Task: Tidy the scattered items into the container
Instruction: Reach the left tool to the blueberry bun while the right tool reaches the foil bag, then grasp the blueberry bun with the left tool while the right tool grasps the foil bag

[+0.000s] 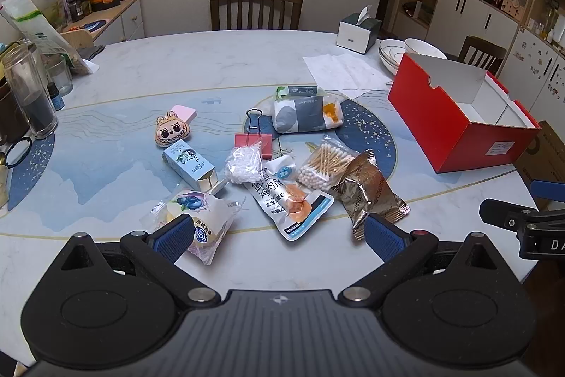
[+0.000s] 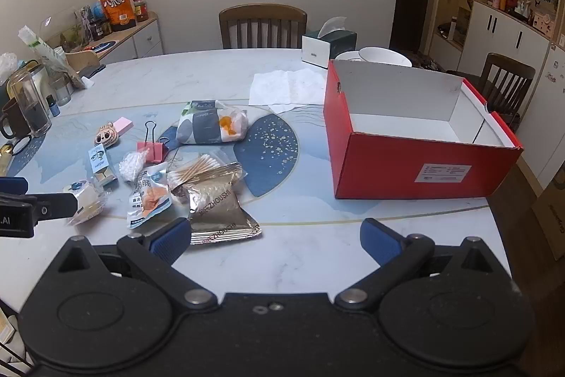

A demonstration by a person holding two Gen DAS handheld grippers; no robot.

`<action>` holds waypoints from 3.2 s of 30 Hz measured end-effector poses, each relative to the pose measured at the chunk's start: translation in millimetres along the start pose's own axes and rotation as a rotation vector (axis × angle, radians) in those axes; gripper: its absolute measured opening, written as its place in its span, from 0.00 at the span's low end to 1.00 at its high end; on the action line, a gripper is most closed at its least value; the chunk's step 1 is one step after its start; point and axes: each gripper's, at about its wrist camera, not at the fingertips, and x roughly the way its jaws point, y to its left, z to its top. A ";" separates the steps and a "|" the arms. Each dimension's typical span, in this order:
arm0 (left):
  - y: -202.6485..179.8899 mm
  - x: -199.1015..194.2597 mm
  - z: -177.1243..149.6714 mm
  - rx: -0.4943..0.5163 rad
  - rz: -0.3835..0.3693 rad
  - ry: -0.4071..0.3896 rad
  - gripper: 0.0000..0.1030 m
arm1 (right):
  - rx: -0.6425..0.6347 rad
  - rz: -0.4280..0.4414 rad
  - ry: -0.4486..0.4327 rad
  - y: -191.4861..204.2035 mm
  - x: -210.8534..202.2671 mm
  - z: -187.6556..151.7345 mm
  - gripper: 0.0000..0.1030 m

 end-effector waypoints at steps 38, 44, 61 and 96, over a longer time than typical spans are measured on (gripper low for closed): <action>70.3 83.5 16.5 0.117 0.022 0.080 1.00 | -0.076 0.126 0.131 32.6 106.8 21.7 0.97; 74.1 102.2 14.3 0.167 -0.020 0.099 1.00 | -0.083 0.142 0.150 38.7 125.5 26.5 0.95; 88.4 136.7 4.8 0.188 -0.023 0.168 0.99 | -0.096 0.138 0.215 45.7 166.9 28.8 0.86; 92.5 93.7 4.5 0.216 -0.172 0.112 0.60 | 0.035 0.053 0.227 63.3 116.0 21.0 0.47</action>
